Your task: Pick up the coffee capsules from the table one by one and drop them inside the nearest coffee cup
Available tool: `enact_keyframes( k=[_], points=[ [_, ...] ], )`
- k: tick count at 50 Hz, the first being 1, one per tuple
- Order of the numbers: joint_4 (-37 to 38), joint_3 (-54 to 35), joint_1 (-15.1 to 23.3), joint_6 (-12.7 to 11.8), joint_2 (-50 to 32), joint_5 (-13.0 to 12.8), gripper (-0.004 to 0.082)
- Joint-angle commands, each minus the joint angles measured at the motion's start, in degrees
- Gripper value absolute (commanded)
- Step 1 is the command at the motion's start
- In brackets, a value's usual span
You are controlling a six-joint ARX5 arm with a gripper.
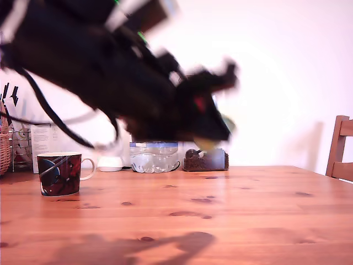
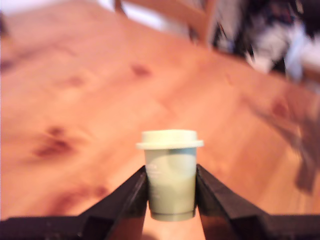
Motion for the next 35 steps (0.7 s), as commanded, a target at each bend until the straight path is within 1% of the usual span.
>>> enact_keyframes(
  k=[1, 9, 24, 35],
  points=[
    [0.02, -3.21, 1.14, -0.37, -0.66, -0.39, 0.0022],
    [-0.02, -6.86, 4.81, -0.61, -4.9, -0.63, 0.0022],
    [-1.05, -11.58, 13.0, -0.61, -12.81, -0.57, 0.0022],
    [-6.54, -11.87, 19.17, -0.35, -16.39, -0.46, 0.0022]
  ],
)
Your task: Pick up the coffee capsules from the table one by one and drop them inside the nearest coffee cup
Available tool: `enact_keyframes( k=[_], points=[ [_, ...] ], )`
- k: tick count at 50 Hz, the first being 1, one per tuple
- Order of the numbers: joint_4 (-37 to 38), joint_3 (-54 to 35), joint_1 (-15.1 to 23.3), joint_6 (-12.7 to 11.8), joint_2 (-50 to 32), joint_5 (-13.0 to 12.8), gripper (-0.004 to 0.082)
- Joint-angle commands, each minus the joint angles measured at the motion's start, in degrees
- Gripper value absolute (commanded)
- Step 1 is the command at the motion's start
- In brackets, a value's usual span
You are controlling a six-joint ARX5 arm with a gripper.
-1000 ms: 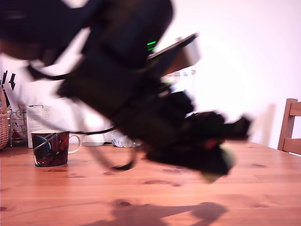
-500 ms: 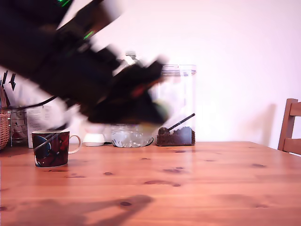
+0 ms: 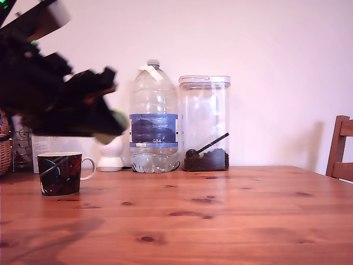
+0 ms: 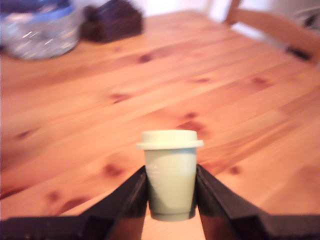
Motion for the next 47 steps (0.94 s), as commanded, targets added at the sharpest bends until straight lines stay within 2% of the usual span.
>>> enact_keyframes(
  k=[1, 10, 19, 30, 33, 37, 47],
  points=[
    [-0.59, -1.44, 1.68, -0.09, -1.05, 0.2, 0.0022],
    [-2.43, -1.44, 7.67, 1.03, -3.19, 0.96, 0.0022],
    [-3.76, -1.44, 14.4, 1.81, -5.22, 3.91, 0.0022],
    [-5.95, -1.44, 22.34, 1.88, -8.13, 5.84, 0.0021],
    [-6.45, -1.44, 24.33, 2.01, -8.79, 7.23, 0.0021],
    [-7.08, -1.44, 26.75, 3.34, -9.62, 8.52, 0.0022],
    [-7.56, -1.44, 31.17, 3.34, -10.75, 11.93, 0.0022]
  ],
)
